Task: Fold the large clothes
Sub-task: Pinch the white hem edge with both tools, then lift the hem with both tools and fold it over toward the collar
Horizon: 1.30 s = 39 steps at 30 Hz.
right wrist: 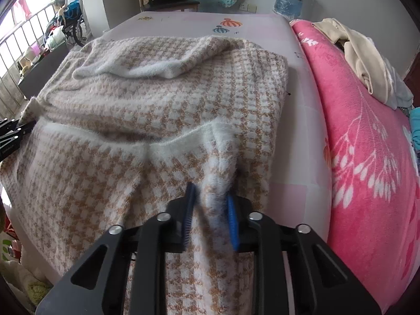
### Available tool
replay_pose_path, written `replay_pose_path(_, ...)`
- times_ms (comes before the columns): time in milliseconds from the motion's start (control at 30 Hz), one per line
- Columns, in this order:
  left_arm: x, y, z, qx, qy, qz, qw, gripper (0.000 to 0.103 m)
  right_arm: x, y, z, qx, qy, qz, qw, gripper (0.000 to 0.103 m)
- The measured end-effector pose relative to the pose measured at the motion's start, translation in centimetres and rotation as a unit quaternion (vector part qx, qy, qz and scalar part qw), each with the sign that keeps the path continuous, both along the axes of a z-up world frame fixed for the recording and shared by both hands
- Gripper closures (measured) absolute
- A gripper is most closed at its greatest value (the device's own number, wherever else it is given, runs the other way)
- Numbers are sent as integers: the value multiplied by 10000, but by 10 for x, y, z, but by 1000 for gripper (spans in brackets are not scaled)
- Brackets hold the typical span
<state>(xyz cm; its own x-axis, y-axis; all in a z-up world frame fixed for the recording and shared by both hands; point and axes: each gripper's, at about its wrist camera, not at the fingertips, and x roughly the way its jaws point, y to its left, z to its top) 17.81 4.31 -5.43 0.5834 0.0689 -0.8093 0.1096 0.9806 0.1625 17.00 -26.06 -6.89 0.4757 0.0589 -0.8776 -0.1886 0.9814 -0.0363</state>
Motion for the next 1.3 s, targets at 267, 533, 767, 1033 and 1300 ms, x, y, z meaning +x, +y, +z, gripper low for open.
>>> replay_pose_path(267,-4,-2,4,140,-170,80,9997,84,-20,7,26,-209,-466,27,9987,95)
replay_pose_path(533,-37,5,46,36,-1006,124,9948,94,-52,5,74,-75,-1095,-114,9939,95)
replay_pose_path(767,-41,12,116,-225,-1720,9,9848,94,-51,0,129,-10,-1886,-99,9820,96)
replay_pose_path(1033,52,6,170,-140,-2340,-179,9720,95,46,-15,169,57,-2428,-101,9700,96)
replay_pose_path(1300,194,4,100,-254,-1006,-240,9943,93,182,-39,84,278,-1274,-287,9910,95)
